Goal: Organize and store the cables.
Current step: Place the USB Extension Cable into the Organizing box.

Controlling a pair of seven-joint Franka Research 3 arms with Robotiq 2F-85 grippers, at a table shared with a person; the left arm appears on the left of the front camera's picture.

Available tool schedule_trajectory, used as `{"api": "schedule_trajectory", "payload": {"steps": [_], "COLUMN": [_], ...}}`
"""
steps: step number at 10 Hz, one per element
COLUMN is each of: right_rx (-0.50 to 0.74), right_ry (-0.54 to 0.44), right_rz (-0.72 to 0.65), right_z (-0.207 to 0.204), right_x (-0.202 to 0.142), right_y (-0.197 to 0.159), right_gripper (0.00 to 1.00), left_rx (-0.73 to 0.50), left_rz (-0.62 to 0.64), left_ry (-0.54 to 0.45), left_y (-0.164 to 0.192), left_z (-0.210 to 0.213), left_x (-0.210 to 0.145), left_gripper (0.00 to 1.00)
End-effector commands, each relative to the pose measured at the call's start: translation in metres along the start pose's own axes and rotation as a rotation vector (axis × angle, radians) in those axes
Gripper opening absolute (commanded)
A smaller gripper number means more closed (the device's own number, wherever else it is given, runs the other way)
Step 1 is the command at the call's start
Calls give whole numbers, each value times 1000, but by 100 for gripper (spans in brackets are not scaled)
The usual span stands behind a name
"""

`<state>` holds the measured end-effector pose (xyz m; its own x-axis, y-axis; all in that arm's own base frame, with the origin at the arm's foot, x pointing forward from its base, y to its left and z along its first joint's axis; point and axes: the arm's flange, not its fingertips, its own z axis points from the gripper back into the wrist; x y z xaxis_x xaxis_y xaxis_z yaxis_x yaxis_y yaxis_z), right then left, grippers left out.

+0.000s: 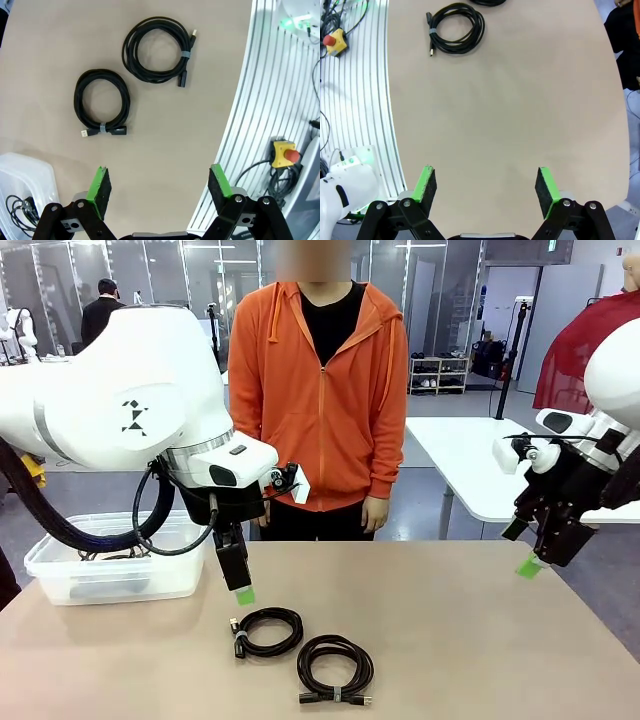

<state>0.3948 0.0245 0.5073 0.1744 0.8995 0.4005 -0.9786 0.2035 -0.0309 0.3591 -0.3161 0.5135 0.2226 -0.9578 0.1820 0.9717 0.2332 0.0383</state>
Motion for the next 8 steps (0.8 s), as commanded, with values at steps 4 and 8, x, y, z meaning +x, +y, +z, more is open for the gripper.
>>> {"api": "schedule_trajectory", "payload": {"steps": [4, 8], "right_rx": [-159, -235], "right_ry": [-148, -158], "right_rz": [-201, -481], "right_z": [86, 152], "right_x": [-21, -43], "right_y": [13, 17], "right_gripper": [100, 100], "left_rx": [73, 38], "left_rz": [-257, -350], "left_ry": [106, 100], "left_y": [0, 7], "left_z": [-37, -92], "left_x": [66, 104], "left_gripper": [98, 98]}}
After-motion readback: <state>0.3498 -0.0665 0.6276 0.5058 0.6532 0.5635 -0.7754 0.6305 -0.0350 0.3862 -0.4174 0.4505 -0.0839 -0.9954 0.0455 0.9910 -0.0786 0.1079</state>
